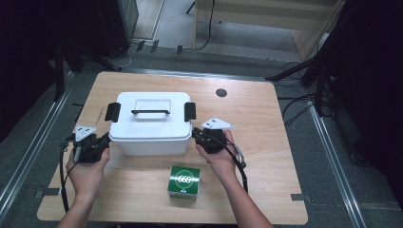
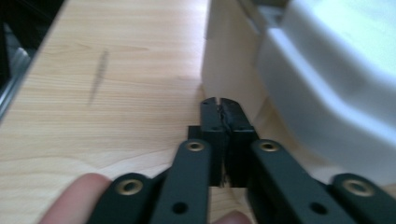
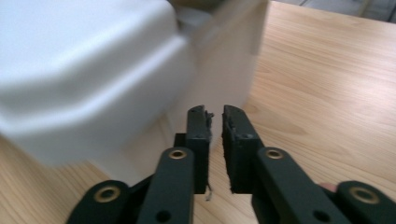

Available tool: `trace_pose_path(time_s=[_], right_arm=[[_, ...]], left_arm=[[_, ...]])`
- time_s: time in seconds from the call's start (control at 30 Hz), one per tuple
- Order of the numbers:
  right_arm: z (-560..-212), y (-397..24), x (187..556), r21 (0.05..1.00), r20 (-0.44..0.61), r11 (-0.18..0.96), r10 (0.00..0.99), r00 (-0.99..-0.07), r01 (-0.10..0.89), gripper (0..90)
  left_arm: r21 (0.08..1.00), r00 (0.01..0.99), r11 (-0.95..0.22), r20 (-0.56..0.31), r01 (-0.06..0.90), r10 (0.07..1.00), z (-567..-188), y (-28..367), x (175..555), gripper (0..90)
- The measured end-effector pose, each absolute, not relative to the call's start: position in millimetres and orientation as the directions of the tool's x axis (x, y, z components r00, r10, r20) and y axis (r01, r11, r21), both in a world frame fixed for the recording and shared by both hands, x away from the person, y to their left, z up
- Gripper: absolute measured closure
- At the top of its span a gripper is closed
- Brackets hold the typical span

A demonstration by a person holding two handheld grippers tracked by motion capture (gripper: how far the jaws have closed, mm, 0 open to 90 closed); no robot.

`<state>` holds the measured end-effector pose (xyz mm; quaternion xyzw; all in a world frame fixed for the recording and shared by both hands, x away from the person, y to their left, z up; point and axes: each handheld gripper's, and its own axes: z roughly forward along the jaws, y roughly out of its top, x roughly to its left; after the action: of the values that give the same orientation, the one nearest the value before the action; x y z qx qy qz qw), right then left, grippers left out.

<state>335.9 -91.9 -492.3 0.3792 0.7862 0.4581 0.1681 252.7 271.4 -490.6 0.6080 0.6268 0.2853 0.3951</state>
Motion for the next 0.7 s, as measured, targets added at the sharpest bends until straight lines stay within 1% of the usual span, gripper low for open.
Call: trace_pose_path(time_s=[0.07,0.1,0.13,0.17,0.2,0.23,0.27,0.3,0.33,0.4,0.43,0.47,0.5,0.57,0.6,0.63,0.67,0.7], right_arm=[[-494.0,-102.0,333.6,0.851,0.046,0.312,0.756,-0.652,0.422,72.1],[-495.4,-107.9,333.5,0.852,0.043,0.313,0.757,-0.652,0.420,69.5],[-496.6,-114.2,334.3,0.851,0.060,0.302,0.757,-0.651,0.430,66.8],[-497.9,-127.1,334.5,0.852,0.073,0.286,0.764,-0.641,0.438,65.7],[-497.9,-127.1,334.5,0.852,0.073,0.286,0.764,-0.641,0.438,65.7],[-497.7,-132.8,333.9,0.852,0.060,0.291,0.772,-0.633,0.435,65.3],[-495.5,-142.6,332.8,0.842,0.067,0.290,0.779,-0.623,0.454,55.5],[-495.5,-142.6,332.8,0.842,0.067,0.290,0.779,-0.623,0.454,55.5],[-494.1,-145.6,332.5,0.836,0.072,0.291,0.783,-0.618,0.466,49.2],[-487.5,-153.0,329.6,0.835,0.056,0.306,0.780,-0.624,0.457,42.1],[-483.9,-155.6,328.1,0.843,0.043,0.309,0.777,-0.628,0.440,38.2],[-478.7,-158.4,326.9,0.845,0.033,0.315,0.775,-0.632,0.431,33.4],[-475.7,-159.8,327.0,0.846,0.029,0.319,0.772,-0.635,0.427,29.2],[-467.7,-162.7,328.9,0.838,0.038,0.336,0.751,-0.660,0.431,15.6],[-461.0,-163.0,333.2,0.818,0.041,0.374,0.720,-0.692,0.438,2.8],[-461.0,-163.0,333.2,0.818,0.041,0.374,0.720,-0.692,0.438,2.8],[-453.8,-161.1,337.9,0.792,0.028,0.428,0.687,-0.726,0.435,0.0],[-453.8,-161.1,337.9,0.792,0.028,0.428,0.687,-0.726,0.435,0.0]], left_arm=[[0.848,0.038,0.102,-0.142,0.520,0.989,-493.7,278.2,244.7,80.5],[0.851,0.029,0.108,-0.143,0.515,0.989,-495.8,281.4,240.9,76.0],[0.869,0.019,0.095,-0.119,0.486,0.993,-500.8,285.0,235.7,70.7],[0.878,0.009,0.088,-0.104,0.470,0.995,-503.8,286.6,233.1,57.7],[0.883,-0.004,0.081,-0.090,0.462,0.996,-507.4,289.3,229.9,57.7],[0.886,-0.015,0.078,-0.080,0.457,0.997,-510.8,292.2,226.9,54.1],[0.888,-0.033,0.092,-0.087,0.451,0.996,-516.0,297.6,221.2,44.7],[0.888,-0.033,0.092,-0.087,0.451,0.996,-516.0,297.6,221.2,41.7],[0.889,-0.042,0.111,-0.103,0.444,0.994,-519.5,300.8,216.7,41.7],[0.886,-0.047,0.120,-0.111,0.447,0.993,-524.5,304.6,210.2,35.3],[0.878,-0.051,0.114,-0.102,0.465,0.994,-527.6,305.8,207.9,31.8],[0.872,-0.050,0.121,-0.111,0.474,0.993,-529.3,306.5,207.3,25.4],[0.860,-0.043,0.134,-0.130,0.492,0.991,-532.1,308.8,207.0,22.4],[0.842,-0.051,0.167,-0.165,0.513,0.985,-536.1,311.2,207.9,12.6],[0.838,-0.048,0.175,-0.176,0.517,0.983,-538.4,312.1,207.7,7.9],[0.836,-0.035,0.165,-0.173,0.523,0.984,-540.7,312.4,207.0,7.9],[0.836,0.017,0.134,-0.169,0.531,0.986,-543.9,312.0,205.7,0.0],[0.836,0.017,0.134,-0.169,0.531,0.986,-543.9,312.0,205.7,0.0]])
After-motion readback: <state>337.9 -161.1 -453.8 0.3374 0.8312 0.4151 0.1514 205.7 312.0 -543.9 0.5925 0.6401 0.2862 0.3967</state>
